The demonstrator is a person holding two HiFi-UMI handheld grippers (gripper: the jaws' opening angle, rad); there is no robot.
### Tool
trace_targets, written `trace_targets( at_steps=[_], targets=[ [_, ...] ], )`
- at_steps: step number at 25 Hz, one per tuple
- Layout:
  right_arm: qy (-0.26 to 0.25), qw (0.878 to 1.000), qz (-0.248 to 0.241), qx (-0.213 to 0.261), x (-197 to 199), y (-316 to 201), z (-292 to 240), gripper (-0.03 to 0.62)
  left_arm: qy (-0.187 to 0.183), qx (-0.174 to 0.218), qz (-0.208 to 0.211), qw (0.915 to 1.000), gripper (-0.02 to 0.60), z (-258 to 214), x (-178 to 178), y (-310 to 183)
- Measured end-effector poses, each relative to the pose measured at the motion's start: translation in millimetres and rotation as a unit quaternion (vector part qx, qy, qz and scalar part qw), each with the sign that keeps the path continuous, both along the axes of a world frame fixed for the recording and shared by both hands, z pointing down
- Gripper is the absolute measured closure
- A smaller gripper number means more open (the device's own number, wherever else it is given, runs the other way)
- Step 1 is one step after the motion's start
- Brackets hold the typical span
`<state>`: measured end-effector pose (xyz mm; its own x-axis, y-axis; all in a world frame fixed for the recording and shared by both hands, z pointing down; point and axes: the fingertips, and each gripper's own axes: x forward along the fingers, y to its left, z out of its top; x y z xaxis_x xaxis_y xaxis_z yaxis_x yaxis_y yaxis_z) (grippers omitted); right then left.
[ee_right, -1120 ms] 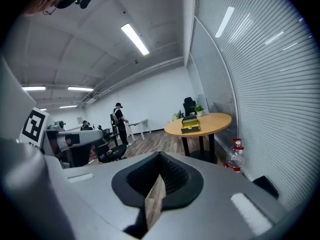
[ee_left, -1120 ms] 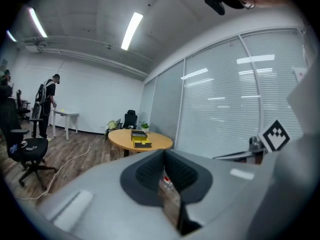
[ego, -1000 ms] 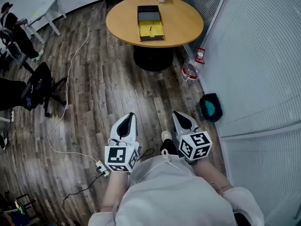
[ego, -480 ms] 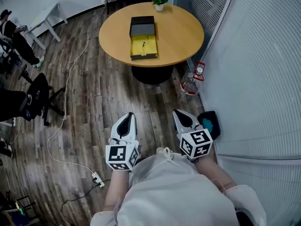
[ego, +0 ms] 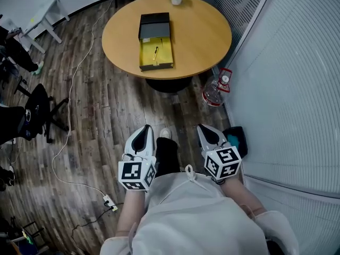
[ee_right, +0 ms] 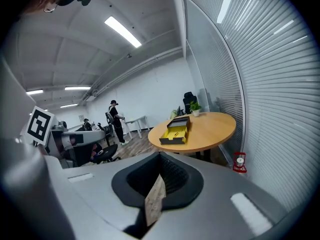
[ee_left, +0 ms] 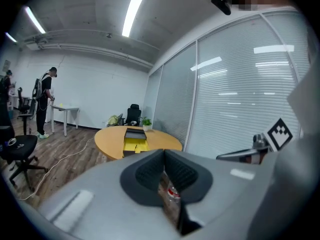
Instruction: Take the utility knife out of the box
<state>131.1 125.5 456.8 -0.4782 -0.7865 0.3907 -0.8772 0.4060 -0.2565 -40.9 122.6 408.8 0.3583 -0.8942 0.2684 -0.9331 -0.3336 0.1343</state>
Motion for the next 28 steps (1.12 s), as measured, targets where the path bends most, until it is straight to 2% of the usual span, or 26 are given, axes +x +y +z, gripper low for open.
trace_targets(
  at_steps=[7,18,24,28],
  targets=[
    [0.0,0.999,0.033,-0.001,1.9,-86.6,5.1,0.595,-0.004,0.005,0.033,0.9994,0.575,1.2,-0.4,-97.0],
    [0.022,0.998,0.051,-0.001,-35.5,-265.6,0.4,0.595,0.005,-0.004,0.056,0.9984,0.575,9.5,-37.6,-290.4],
    [0.038,0.998,0.05,-0.01,-57.3,-340.6,3.8,0.595,0.007,-0.024,0.071,0.9972,0.575,24.2,-53.0,-364.8],
    [0.043,0.998,0.048,-0.024,-66.0,-372.2,18.2,0.595,-0.008,-0.056,0.055,0.9969,0.575,48.6,-61.4,-394.6]
  ],
)
